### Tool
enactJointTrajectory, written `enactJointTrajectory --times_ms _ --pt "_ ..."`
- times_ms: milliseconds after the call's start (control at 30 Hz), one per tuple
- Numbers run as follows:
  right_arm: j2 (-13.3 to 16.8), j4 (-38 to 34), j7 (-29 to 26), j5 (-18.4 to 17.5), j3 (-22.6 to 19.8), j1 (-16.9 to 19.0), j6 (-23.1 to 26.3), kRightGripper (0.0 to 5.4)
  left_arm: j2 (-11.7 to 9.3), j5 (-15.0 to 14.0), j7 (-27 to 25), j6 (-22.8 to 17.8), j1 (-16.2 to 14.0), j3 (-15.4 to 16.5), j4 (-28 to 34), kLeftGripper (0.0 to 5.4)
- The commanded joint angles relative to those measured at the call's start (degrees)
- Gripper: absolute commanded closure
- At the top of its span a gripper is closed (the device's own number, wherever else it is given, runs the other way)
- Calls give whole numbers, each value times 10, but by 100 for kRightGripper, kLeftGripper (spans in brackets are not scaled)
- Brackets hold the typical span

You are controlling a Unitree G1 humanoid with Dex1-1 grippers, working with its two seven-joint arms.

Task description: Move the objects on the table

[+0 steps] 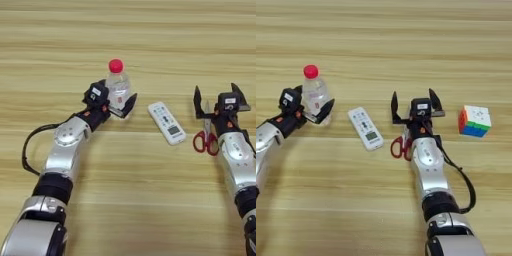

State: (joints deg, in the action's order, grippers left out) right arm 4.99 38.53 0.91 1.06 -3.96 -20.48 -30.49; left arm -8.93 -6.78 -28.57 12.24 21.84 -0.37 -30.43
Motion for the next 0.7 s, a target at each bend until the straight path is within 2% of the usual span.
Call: enactJointTrajectory --times_ms 33,233,533,700 --pt "-3 -1 3 4 2 -10 5 0 -7 2 8 -17 -20 2 24 1" --pt "-3 -2 4 5 2 -10 5 0 -12 -6 16 -37 -55 9 67 1" --pt "-3 0 5 5 1 -12 5 0 -2 -16 27 -70 -107 11 138 1" --pt "-2 0 8 4 -1 -12 6 0 -9 -20 33 -85 -135 17 174 1"
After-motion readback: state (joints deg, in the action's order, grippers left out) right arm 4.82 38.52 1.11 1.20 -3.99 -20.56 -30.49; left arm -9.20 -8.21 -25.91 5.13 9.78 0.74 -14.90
